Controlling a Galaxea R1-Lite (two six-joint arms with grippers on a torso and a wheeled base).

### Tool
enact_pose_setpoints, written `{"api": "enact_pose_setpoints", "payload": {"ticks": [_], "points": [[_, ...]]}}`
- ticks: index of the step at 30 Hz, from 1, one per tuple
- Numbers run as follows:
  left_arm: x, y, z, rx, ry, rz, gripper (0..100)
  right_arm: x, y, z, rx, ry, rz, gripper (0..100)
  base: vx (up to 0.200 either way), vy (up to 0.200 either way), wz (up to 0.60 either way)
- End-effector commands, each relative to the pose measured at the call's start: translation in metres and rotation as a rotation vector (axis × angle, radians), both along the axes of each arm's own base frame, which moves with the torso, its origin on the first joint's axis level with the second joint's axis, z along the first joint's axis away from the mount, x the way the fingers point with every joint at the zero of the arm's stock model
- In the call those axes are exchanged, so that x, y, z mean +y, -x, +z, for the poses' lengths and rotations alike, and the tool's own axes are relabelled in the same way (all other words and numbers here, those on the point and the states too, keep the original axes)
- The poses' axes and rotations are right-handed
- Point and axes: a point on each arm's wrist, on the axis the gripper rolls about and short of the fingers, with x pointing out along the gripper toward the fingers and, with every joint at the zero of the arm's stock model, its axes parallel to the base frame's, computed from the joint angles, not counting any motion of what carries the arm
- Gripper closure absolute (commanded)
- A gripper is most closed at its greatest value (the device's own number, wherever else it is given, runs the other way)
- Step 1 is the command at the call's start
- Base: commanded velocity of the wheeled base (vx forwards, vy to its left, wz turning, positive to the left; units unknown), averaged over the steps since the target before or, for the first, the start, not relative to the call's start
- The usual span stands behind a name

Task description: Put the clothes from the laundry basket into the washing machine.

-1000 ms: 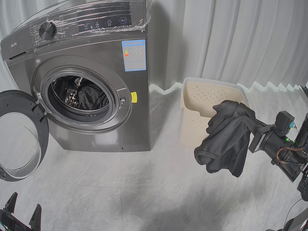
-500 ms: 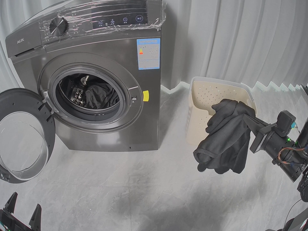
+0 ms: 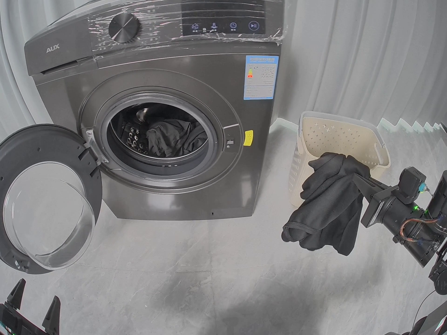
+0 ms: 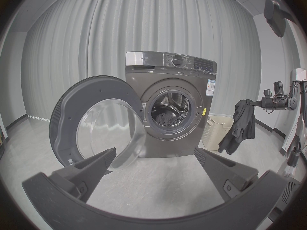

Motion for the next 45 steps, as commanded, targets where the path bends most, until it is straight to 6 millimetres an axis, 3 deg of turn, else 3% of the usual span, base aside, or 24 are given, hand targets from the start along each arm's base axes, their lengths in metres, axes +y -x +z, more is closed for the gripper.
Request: {"api": "enact_pose_setpoints", "payload": {"ticks": [1, 22, 33, 45], "points": [[0.0, 0.0, -0.005, 0.0, 0.001, 0.0, 0, 0.001, -0.001, -0.001, 0.007, 0.004, -0.009, 100, 0.0, 0.0, 0.0], [0.0, 0.0, -0.004, -0.002, -0.001, 0.0, 0, 0.001, 0.0, -0.003, 0.015, 0.009, -0.008, 100, 0.0, 0.0, 0.0], [0.0, 0.0, -0.004, -0.002, -0.001, 0.0, 0, 0.003, -0.001, -0.006, 0.027, 0.016, 0.0, 100, 0.0, 0.2, 0.0], [0.0, 0.0, -0.005, -0.001, -0.04, -0.009, 0, 0.027, 0.002, -0.016, 0.069, 0.042, 0.094, 100, 0.0, 0.067, 0.0]]}}
